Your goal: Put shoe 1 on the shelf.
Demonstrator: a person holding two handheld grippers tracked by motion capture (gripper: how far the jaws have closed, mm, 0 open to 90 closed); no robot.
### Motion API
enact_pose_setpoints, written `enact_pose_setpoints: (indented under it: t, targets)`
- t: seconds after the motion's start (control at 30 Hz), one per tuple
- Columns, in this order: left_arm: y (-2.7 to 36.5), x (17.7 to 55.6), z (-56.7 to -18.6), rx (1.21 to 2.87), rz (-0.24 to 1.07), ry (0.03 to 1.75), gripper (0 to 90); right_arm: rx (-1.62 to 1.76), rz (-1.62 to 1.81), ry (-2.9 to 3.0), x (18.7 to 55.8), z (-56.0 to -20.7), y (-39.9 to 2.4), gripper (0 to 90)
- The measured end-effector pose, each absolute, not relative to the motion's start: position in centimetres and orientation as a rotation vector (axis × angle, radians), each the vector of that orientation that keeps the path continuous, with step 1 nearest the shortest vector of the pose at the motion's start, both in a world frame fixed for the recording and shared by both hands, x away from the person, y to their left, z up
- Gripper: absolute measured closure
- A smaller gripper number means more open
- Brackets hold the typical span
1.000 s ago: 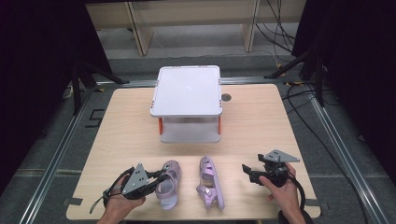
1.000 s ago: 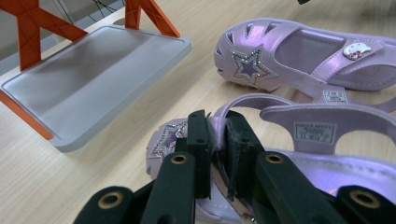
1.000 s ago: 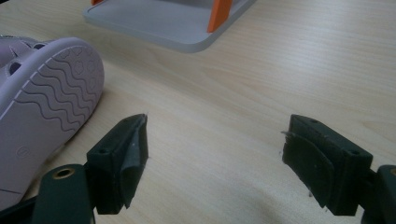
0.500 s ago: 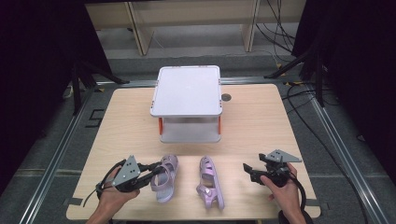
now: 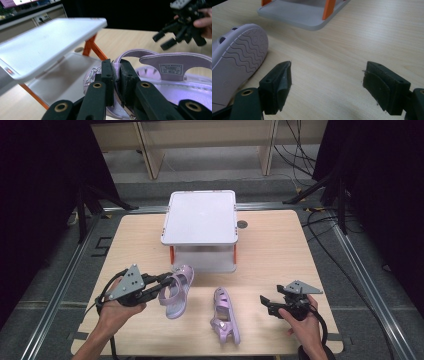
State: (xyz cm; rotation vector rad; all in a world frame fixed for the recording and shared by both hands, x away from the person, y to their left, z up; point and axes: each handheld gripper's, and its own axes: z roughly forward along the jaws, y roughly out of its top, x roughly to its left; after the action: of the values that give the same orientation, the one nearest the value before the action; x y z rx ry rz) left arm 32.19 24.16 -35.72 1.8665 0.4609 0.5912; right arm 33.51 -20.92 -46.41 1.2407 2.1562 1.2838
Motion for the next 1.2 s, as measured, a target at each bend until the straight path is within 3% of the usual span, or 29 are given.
enact_pose_setpoints:
  t: [0.43,1.2]
  targets:
    - [23.9,35.7,-29.4,1.816,0.693,0.429,83.1,1.25,1.278,2.141,33.6,-46.5,-21.0,22.6]
    - [21.7,48.0,-27.8,1.94,0.835,0.473,83.2,1.293,1.289,2.154,33.6,-46.6,-21.1,22.5]
